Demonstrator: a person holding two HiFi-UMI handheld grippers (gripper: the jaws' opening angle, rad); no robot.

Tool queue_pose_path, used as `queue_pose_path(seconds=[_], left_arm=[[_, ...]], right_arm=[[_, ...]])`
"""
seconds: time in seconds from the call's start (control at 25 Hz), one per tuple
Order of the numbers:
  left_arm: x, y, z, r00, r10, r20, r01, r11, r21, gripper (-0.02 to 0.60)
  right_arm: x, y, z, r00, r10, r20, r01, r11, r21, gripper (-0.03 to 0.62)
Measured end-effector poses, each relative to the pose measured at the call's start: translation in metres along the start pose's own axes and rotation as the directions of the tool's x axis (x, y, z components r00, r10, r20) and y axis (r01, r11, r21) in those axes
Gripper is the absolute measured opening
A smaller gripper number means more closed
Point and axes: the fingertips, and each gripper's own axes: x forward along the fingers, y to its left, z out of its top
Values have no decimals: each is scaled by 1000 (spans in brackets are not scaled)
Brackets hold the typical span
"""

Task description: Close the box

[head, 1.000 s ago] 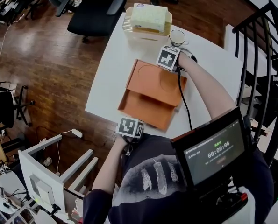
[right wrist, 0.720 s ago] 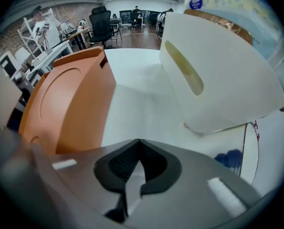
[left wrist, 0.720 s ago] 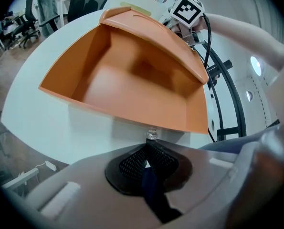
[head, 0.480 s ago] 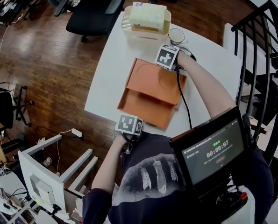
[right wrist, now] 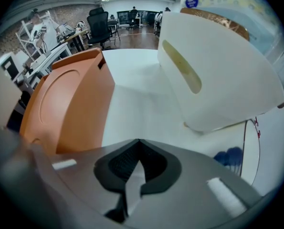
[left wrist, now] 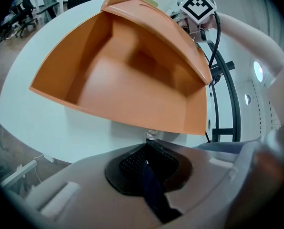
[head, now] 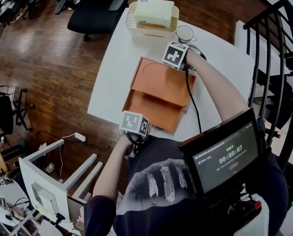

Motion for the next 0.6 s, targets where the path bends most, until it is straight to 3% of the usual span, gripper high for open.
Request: queue_pose_path(seconds=[0.6], left_arm=[[3,-5,3,995,-95,9,96,991,-90,14]], right_arm=[[1,0,-3,1000,-9,-6,9,1000,24,5]])
